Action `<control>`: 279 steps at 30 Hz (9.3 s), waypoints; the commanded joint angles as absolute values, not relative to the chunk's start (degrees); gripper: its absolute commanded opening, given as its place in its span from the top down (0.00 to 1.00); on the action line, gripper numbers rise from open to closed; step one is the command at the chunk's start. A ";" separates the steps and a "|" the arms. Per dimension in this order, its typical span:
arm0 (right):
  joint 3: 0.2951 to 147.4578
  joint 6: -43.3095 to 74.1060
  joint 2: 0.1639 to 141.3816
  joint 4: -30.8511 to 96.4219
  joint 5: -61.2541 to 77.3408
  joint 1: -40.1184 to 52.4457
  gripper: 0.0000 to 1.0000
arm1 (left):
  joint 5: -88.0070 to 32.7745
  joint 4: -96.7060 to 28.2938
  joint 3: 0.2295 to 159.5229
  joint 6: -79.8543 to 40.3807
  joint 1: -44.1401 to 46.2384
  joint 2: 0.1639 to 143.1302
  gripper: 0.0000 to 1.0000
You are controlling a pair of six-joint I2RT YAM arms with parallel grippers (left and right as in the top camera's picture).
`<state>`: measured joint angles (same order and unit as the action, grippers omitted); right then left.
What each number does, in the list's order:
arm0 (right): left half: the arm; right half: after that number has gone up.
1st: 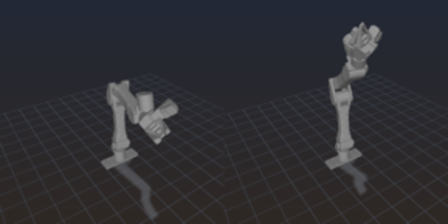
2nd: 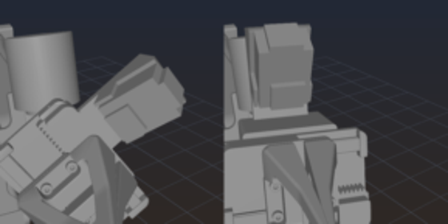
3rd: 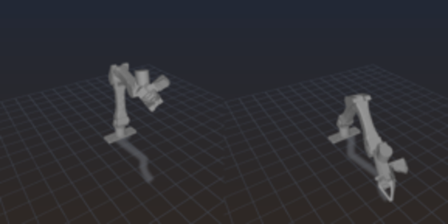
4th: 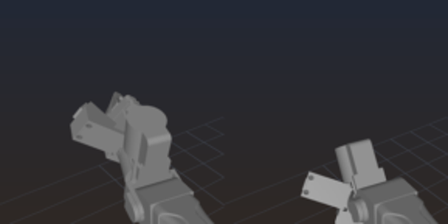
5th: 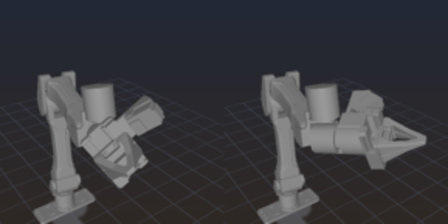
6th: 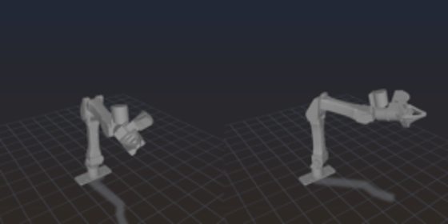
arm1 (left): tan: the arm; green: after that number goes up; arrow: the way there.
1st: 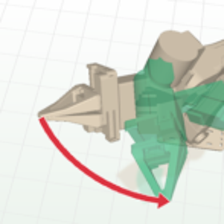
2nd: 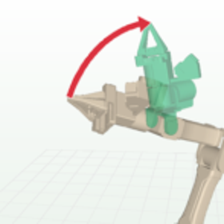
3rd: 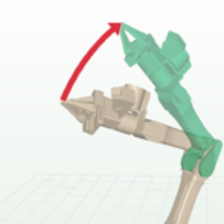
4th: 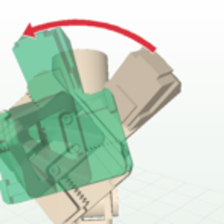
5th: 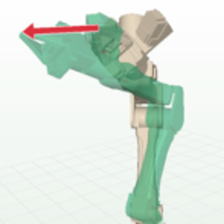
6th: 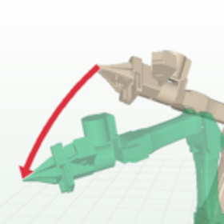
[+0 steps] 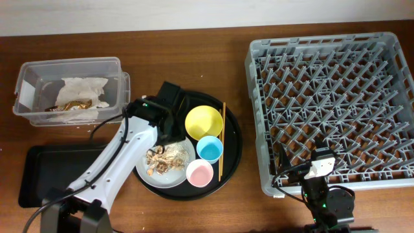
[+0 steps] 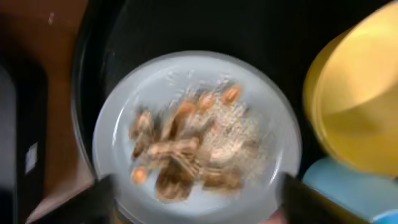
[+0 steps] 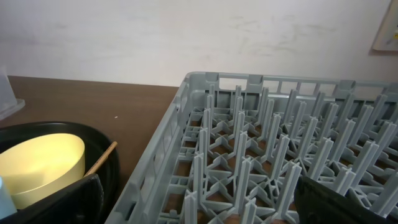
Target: Sort waste into correct bins and load items into the dishwasher rack
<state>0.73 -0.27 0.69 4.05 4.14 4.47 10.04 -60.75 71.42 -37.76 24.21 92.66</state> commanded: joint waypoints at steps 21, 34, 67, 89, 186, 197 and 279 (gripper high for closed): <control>0.32 -0.67 0.25 4.14 3.88 4.05 0.01 | 3.20 -46.13 73.36 -52.14 14.44 99.24 0.14; 0.32 -0.67 0.25 4.14 3.86 4.05 0.01 | 14.39 -71.88 73.60 -47.88 -15.99 75.75 0.01; 94.04 39.79 97.62 70.24 -3.73 63.46 0.01 | 14.39 -71.88 73.60 -47.88 -15.99 75.75 0.01; 92.95 41.43 115.42 66.87 -4.21 63.68 0.85 | 14.39 -71.88 73.60 -47.88 -15.99 75.75 0.01; 122.08 21.17 94.45 95.26 -4.95 28.40 0.96 | 14.39 -71.88 73.60 -47.88 -15.99 75.75 0.01; 81.23 -34.11 97.45 90.94 63.81 -35.31 0.96 | 14.39 -71.88 73.60 -47.88 -15.99 75.75 0.01; 154.67 14.85 105.01 97.34 21.50 6.92 0.96 | 14.39 -71.85 73.60 -47.88 -15.99 75.75 0.01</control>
